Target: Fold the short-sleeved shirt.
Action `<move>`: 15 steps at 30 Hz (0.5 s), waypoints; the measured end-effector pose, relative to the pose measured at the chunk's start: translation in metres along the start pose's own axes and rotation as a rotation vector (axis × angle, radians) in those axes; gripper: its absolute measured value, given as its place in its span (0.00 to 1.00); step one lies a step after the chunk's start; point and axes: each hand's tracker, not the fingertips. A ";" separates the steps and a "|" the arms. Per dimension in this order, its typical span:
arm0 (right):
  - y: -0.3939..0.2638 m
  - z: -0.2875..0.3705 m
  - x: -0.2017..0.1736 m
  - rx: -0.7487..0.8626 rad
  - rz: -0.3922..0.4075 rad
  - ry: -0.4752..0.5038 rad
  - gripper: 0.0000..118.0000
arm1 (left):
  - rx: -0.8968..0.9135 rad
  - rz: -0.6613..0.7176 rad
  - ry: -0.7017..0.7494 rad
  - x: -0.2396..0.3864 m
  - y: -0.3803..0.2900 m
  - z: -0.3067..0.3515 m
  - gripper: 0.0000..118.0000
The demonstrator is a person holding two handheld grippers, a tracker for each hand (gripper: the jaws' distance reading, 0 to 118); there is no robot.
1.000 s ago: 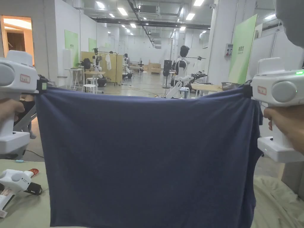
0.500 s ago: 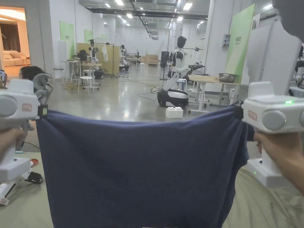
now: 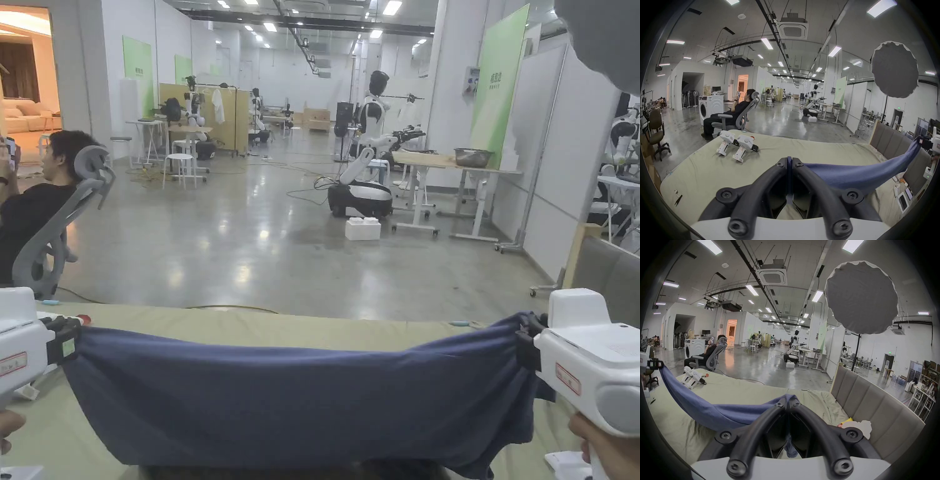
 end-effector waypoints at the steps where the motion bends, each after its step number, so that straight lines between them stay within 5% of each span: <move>1: -0.003 0.014 0.000 0.003 0.005 -0.001 0.00 | 0.003 -0.006 -0.003 -0.001 -0.002 0.012 0.01; 15: -0.111 0.136 -0.013 -0.193 0.030 0.040 0.00 | -0.159 -0.022 -0.021 -0.031 -0.114 0.109 0.01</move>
